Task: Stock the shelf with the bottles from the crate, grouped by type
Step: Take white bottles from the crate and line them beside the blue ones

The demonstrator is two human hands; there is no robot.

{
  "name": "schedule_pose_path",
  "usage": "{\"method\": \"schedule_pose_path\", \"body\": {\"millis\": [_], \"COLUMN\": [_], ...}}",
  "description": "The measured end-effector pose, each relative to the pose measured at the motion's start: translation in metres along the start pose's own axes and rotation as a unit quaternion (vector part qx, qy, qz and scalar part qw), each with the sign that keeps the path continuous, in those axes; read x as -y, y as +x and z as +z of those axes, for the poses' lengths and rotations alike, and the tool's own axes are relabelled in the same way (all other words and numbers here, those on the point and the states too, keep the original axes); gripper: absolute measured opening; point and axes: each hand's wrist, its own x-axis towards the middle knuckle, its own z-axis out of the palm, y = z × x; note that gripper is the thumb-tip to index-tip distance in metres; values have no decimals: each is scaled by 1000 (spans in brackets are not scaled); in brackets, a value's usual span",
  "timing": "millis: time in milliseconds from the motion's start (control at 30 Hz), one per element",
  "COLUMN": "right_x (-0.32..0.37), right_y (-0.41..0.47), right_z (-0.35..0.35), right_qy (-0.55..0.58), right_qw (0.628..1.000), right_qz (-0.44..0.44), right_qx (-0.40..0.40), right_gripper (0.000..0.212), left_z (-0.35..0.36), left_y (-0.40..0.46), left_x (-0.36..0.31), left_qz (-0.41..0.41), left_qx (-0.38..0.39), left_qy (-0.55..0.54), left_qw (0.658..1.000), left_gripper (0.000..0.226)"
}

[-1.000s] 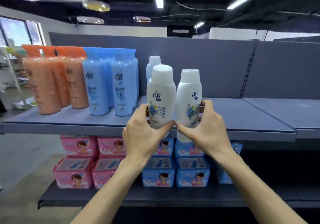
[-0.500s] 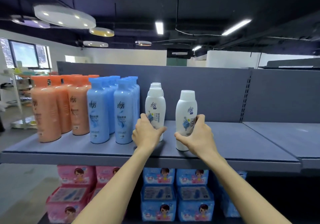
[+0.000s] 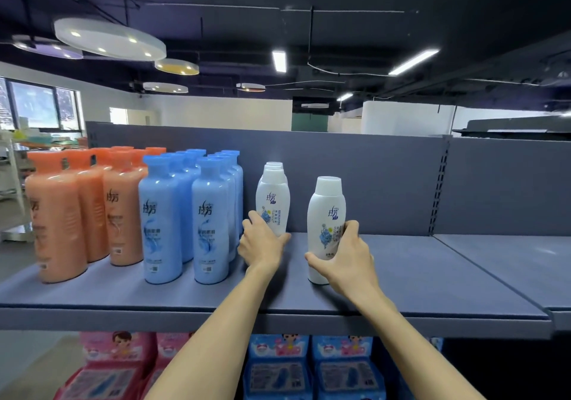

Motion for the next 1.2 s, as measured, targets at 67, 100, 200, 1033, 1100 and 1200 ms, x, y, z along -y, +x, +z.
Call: {"method": "schedule_pose_path", "body": {"millis": [67, 100, 200, 1033, 1100, 1200], "right_x": [0, -1, -2, 15, 24, 37], "right_y": [2, 3, 6, 12, 12, 12], "right_z": [2, 3, 6, 24, 31, 41], "right_qy": [-4, -5, -6, -7, 6, 20], "right_qw": [1000, 1000, 1000, 1000, 1000, 999], "right_qz": [-2, -2, -6, 6, 3, 7], "right_qx": [-2, -2, -4, 7, 16, 25], "right_gripper": [65, 64, 64, 63, 65, 68], "left_z": [3, 4, 6, -52, -61, -73], "left_y": [4, 5, 9, -33, -40, -51], "left_x": [0, 0, -1, 25, 30, 36], "left_qz": [2, 2, -1, 123, 140, 169], "left_qx": [-2, -2, 1, 73, 65, 47], "left_qy": [5, 7, 10, 50, 53, 66], "left_qw": [1000, 1000, 1000, 988, 987, 982], "left_gripper": [67, 67, 67, 39, 33, 30]}}
